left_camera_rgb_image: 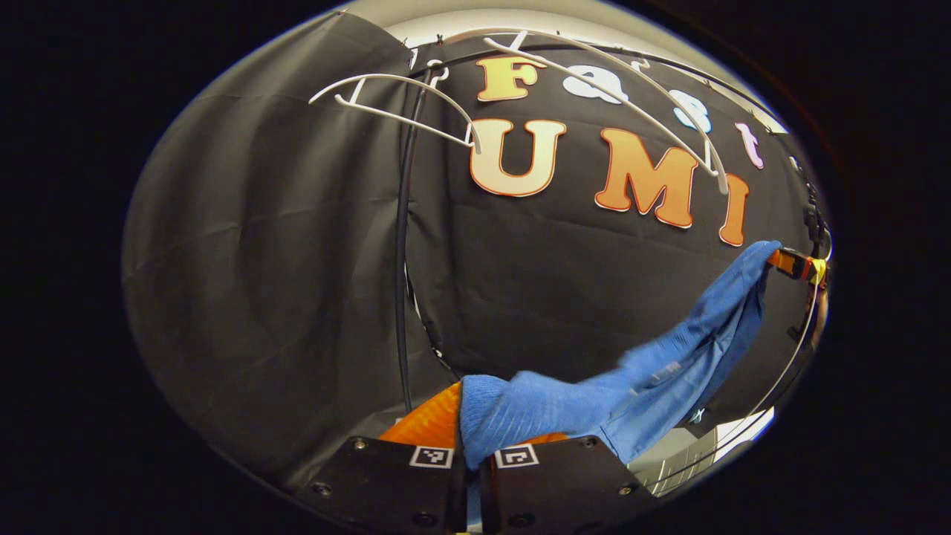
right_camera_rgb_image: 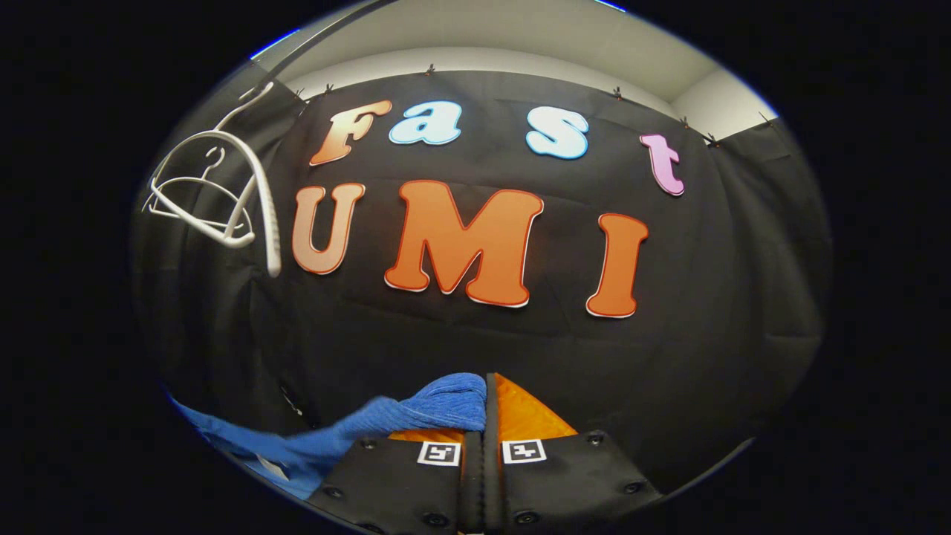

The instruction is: Grasp the clothes on the hanger with both hands and then place them into the laundry hamper below.

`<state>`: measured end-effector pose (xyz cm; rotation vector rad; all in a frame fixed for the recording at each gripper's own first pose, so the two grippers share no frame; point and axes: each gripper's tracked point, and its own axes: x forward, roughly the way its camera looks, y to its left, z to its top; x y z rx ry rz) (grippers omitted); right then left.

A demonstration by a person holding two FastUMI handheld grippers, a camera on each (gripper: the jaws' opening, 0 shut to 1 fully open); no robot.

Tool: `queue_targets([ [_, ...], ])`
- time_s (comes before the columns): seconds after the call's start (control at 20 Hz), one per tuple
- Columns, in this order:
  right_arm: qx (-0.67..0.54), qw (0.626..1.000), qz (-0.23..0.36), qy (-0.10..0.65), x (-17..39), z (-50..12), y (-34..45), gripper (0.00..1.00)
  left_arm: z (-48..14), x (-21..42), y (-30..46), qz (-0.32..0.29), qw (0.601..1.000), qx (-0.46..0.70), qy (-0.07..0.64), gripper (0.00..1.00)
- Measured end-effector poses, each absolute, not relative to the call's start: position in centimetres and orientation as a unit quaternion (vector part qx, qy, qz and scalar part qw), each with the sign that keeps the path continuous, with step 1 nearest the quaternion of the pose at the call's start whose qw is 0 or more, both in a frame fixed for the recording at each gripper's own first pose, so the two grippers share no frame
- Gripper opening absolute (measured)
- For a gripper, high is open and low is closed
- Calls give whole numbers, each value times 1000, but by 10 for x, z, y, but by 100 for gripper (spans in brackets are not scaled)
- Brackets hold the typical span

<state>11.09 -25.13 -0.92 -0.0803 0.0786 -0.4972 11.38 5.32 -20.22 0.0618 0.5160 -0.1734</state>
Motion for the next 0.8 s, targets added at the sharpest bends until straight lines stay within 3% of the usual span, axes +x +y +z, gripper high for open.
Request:
queue_targets([
  [0.35,-40,979,-192,49,96,-24,-207,8,-206,113,30,-110,959,41,257,7],
  [0.8,-22,995,-61,72,111,-55,-88,7,-223,128,-67,-197,944,34,264,7],
])
